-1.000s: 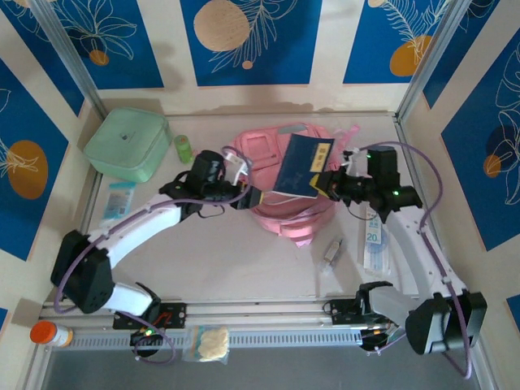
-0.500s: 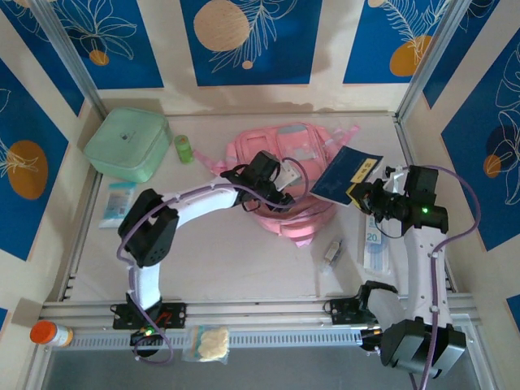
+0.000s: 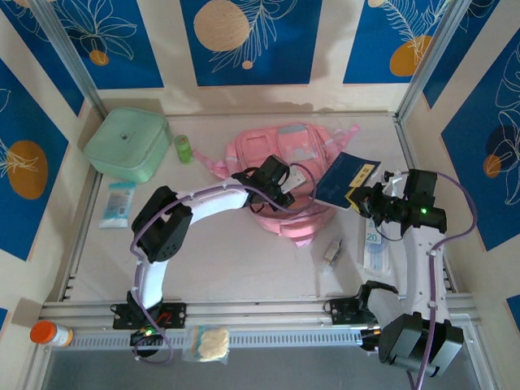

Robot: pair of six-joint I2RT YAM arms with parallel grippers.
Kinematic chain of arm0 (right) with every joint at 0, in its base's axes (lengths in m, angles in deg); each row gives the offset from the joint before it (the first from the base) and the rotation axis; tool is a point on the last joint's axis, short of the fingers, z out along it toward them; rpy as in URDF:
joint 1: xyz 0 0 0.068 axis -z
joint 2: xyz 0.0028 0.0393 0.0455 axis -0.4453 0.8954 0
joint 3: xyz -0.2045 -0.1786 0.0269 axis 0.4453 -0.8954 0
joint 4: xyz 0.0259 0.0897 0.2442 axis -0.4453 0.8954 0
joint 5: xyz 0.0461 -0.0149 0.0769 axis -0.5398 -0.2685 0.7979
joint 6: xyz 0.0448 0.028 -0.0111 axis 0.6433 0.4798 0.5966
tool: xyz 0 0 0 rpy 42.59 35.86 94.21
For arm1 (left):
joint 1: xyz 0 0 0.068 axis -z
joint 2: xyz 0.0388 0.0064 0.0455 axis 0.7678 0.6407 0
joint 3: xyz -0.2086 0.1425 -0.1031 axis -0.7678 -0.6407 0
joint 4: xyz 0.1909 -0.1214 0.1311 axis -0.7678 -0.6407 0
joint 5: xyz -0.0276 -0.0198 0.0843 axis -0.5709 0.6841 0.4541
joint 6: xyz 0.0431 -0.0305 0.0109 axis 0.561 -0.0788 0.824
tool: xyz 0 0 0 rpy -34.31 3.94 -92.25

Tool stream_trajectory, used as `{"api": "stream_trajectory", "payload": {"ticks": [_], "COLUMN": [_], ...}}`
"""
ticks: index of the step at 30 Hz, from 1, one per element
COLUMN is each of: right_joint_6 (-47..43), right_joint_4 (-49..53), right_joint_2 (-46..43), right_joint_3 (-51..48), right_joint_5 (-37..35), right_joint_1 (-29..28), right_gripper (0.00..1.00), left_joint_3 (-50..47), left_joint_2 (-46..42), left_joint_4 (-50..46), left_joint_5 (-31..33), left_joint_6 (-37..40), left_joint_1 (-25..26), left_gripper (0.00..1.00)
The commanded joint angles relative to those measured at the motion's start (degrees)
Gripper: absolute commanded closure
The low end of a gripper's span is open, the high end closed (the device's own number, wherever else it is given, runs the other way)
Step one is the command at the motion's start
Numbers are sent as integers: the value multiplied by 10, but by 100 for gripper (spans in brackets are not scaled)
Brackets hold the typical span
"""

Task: Pack books, pencil case, and school supplies into a backpack

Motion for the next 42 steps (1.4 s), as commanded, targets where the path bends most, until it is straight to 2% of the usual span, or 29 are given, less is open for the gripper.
{"api": "stream_trajectory", "payload": {"ticks": [1, 5, 8, 11, 19, 26, 30, 34, 36, 42], "right_joint_6": [-7, -9, -14, -21, -45, -72, -74, -49, -31, 48], "right_joint_4": [-16, -12, -3, 11, 73, 170, 192, 158, 117, -92], "right_joint_2": [-3, -1, -2, -1, 1, -20, -26, -20, -6, 54], "right_joint_3": [0, 5, 11, 21, 54, 82, 78, 45, 28, -31], "right_joint_5": [33, 33, 27, 24, 9, -81, -118, -117, -94, -17], "right_joint_1": [4, 5, 5, 5, -3, -19, -43, -107, -146, -238], "right_gripper": [100, 100, 100, 100, 100, 100, 100, 100, 100, 100], "left_joint_3": [10, 14, 14, 4, 13, 77, 84, 88, 92, 98], "left_joint_2": [4, 1, -14, -47, -123, -137, -152, -167, -172, -194], "left_joint_4": [23, 22, 17, 25, 17, -46, -43, -48, -54, -66], "left_joint_5": [50, 55, 54, 57, 115, 161, 187, 180, 167, 130], "left_joint_6": [18, 26, 26, 12, -12, -29, -29, -32, -37, -33], "left_joint_1": [-5, -5, -5, -4, -6, -13, -14, -16, -18, -21], "left_gripper": [71, 92, 100, 100, 100, 100, 100, 100, 100, 100]}}
